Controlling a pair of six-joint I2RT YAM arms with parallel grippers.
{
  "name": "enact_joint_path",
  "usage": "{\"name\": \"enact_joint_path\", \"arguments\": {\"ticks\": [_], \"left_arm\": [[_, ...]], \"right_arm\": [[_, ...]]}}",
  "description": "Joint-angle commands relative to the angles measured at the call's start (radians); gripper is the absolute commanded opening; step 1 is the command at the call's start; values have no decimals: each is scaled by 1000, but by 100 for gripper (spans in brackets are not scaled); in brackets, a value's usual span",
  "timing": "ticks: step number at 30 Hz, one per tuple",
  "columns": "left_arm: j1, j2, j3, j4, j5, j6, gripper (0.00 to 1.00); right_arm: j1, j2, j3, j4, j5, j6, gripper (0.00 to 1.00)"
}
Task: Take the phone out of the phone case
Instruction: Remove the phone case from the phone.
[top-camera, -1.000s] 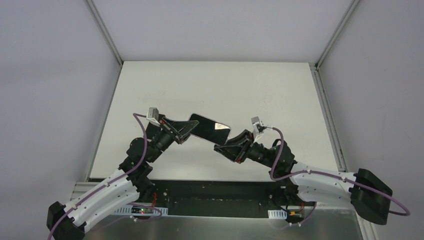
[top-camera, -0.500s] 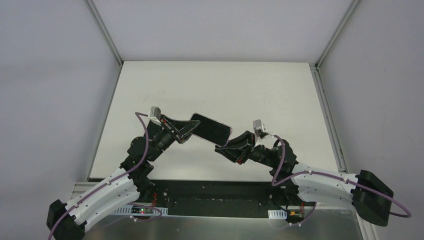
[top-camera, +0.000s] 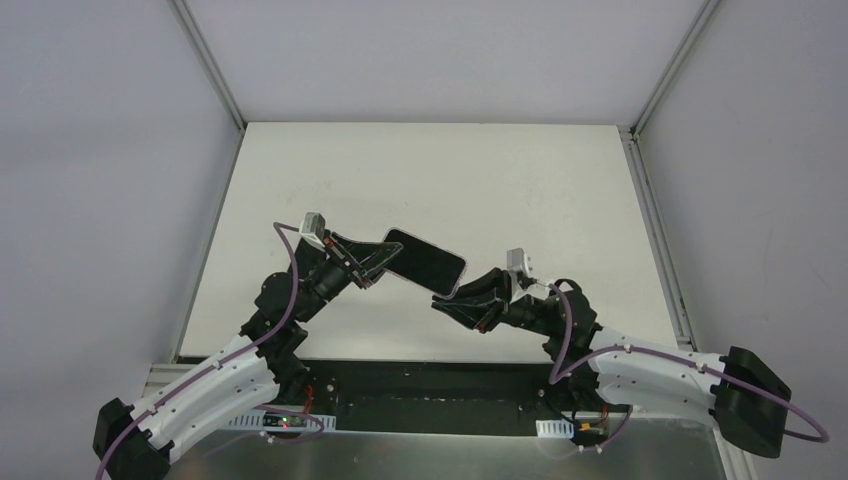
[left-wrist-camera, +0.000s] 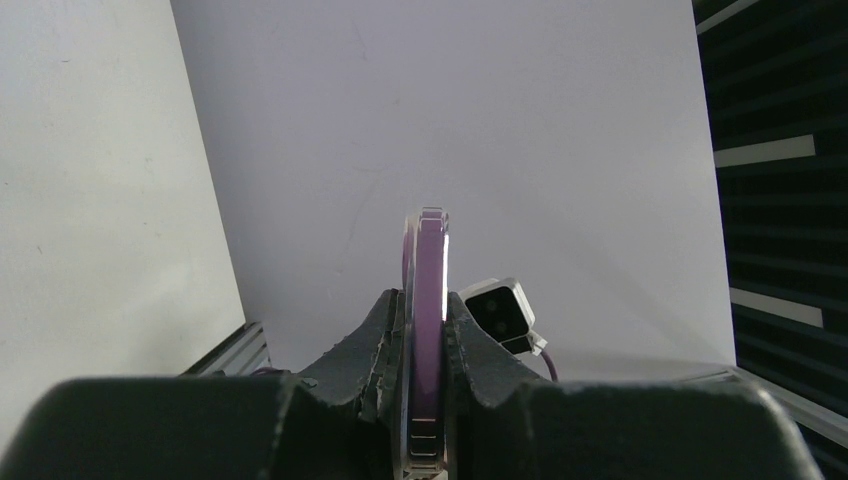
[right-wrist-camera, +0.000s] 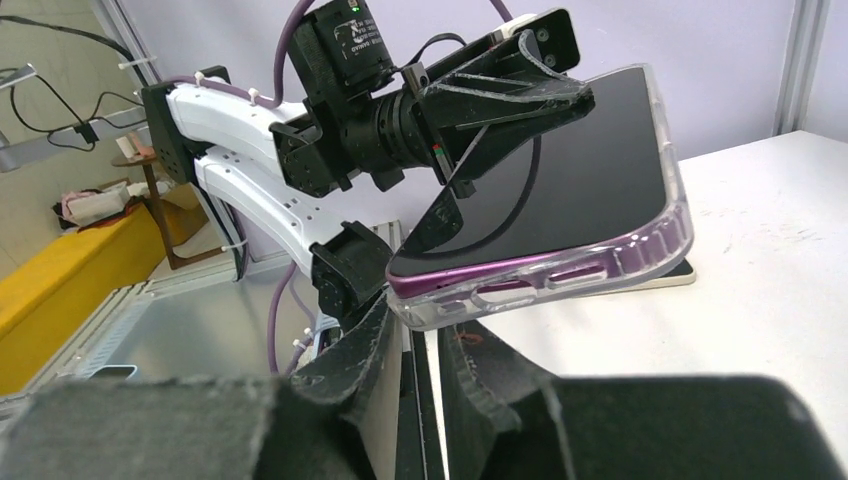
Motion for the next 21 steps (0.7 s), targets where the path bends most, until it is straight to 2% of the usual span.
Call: {"name": "enact_joint_path", "arguments": {"ticks": [1,3,5,11,13,17,21], "left_arm": [[-1,6,51,23,31,-22,0],[-1,7,52,23,28,-20,0],[0,9,54,23,22,-15,0],[1,13,73,23,4,14,0],[1,11,78,23,-5,26,0],[4,-1,92,22,-34,77,0],[5,-9,102,18,-78,168,0]], "right_arm": [[0,-32,21,18,-1,-99,2],[0,-39,22,-12,-5,-99,5],[0,-52,22,-40,-6,-99,12],[0,-150,19,-204,-42,-40,56],[1,-210,2,-263,-41,-1,68],[0,-412,-69,-361,38,86,77],[0,-633,-43,-584,196,200,82]]}}
